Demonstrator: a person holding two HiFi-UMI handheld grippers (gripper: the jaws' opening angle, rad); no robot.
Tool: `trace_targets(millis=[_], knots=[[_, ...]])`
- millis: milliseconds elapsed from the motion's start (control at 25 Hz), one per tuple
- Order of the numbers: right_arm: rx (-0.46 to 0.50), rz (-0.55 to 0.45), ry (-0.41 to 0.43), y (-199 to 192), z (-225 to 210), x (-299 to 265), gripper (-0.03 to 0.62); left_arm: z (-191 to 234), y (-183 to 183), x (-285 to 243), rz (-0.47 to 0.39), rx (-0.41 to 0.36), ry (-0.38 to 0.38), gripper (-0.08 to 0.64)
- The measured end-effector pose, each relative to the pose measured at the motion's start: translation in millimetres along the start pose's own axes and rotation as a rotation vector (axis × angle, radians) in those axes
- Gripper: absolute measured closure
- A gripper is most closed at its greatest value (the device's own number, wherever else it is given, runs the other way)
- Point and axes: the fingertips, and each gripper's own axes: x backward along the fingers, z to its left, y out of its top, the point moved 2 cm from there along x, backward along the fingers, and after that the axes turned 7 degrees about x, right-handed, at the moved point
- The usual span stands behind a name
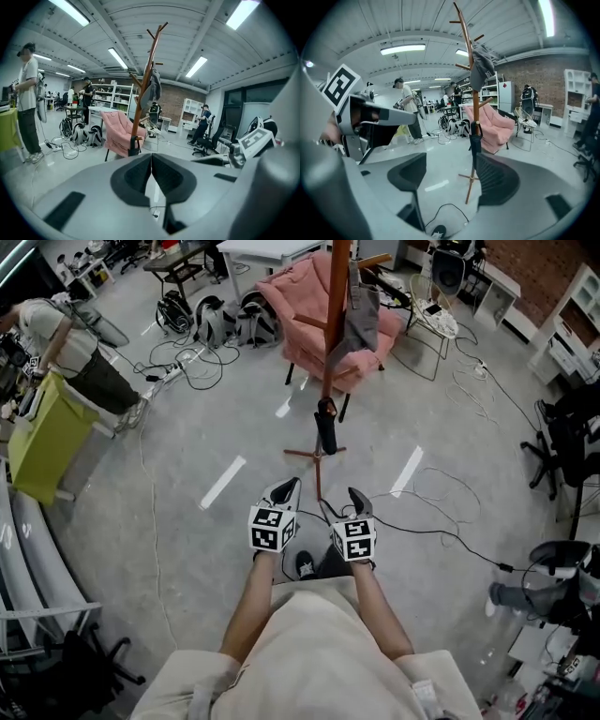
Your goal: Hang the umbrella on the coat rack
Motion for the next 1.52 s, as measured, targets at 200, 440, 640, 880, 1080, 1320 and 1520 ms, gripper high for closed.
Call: trace_targets(millis=[200, 440, 640, 880, 1080, 1320, 1520], knots=[[-0.009, 0.002, -0.028, -12.2, -2.2, 2.3, 0.267, 7.2, -11.5, 0.5, 0.013, -0.004, 0.012, 0.552], [0.009, -0.025, -0.022, -3.5, -2.5, -0.6, 0.267, 5.0, -13.0, -6.7, 0.026, -0.053, -0.008, 0.552], [-0.008, -0.064, -0.015, 7.5, -3.9, -4.3, 0.283, 7.3, -10.3, -9.3, 0.025, -0.056, -0.011, 0.552], [0.018, -0.037, -0.028, 4.3, -2.3, -12.1, 0.351, 4.3, -13.2, -11.9, 0.045, -0.075, -0.037, 0.552], [0.010, -0.036, -0.062, 4.8, -9.3, -12.8, 0.411, 6.9, -12.6, -13.8, 0.045, -0.071, -0.041, 0.552], [0.021, -0.015, -0.113, -4.2, -14.9, -9.7, 0.489, 7.9, -15.2, -13.3, 0.055, -0.064, -0.043, 0.552], [0.013, -0.038, -0.146, -4.6, -18.2, -6.0, 0.542, 6.7, -18.4, -14.1, 0.059, -0.070, -0.051, 0.552]])
